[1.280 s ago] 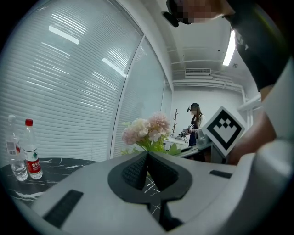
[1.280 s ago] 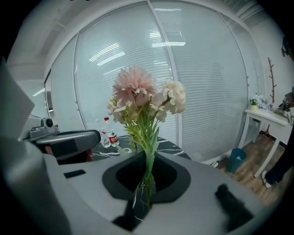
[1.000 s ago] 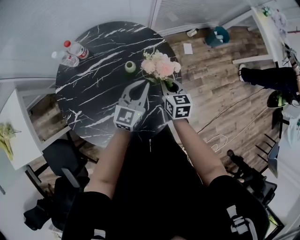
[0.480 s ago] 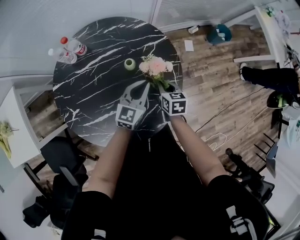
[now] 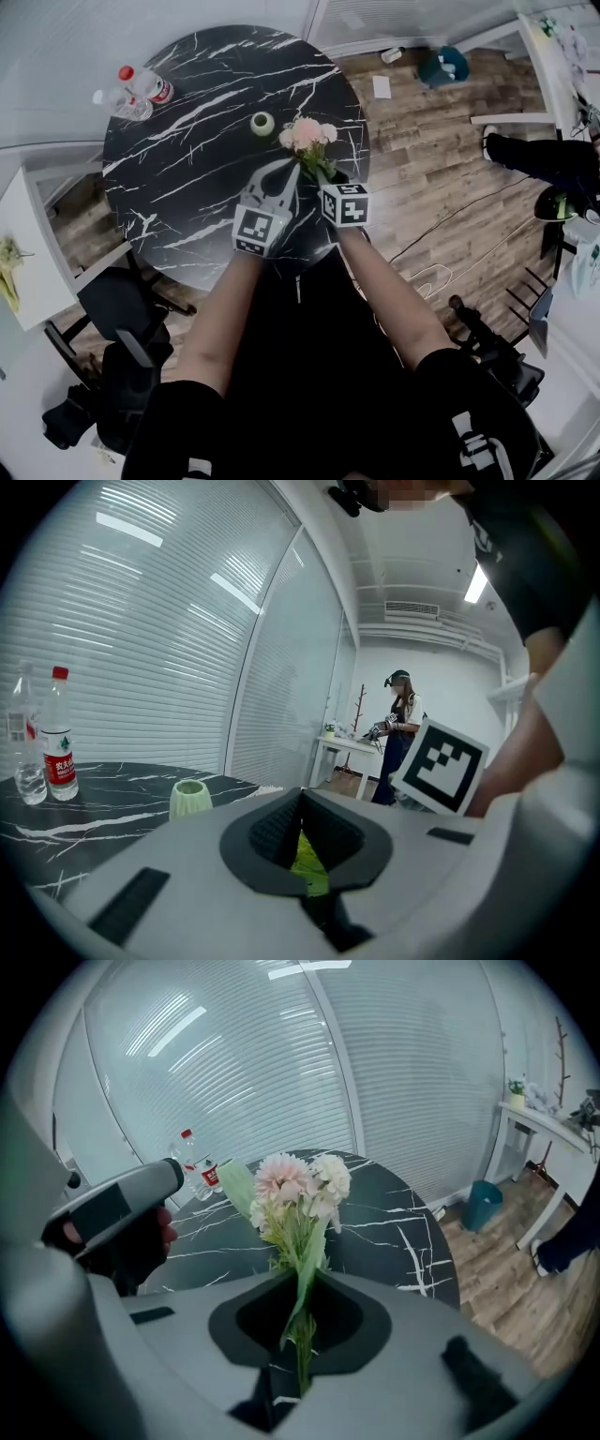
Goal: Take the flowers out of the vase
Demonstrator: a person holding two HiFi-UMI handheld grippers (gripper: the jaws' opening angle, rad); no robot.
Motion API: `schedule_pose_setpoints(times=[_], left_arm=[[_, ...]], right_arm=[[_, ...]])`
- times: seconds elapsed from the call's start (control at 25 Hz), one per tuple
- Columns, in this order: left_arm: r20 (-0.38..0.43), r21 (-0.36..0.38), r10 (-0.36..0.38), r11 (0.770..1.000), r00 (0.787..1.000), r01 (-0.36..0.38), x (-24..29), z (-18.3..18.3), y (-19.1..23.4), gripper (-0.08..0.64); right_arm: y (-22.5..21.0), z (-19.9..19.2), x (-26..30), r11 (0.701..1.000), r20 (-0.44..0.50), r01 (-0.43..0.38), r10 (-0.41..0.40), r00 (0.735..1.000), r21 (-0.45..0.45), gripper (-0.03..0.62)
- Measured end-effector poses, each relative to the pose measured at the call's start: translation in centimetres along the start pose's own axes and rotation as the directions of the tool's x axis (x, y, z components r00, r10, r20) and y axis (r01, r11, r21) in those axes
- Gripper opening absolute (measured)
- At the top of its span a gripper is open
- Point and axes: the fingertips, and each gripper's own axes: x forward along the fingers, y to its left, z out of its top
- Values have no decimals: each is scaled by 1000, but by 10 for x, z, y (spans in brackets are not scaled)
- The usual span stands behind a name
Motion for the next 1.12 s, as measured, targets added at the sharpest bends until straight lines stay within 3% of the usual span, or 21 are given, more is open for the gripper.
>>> schedule_pose_setpoints(times=[0.24,0.72,1.12], left_arm=[[-10,-2,4,1000,1000,-4,0,-5,0,12],[28,18,10,1000,1000,-10,3,5,6,12],[44,76,17,997,999,-20,-8,38,-3,12]], right_arm=[[-5,-8,9,1000,-22,5,-5,1000,-3,49],[-12,-10,11,1000,-40,0,0,999,-7,214],[-15,14,-16,1000,0,21,-21,1000,-22,262]])
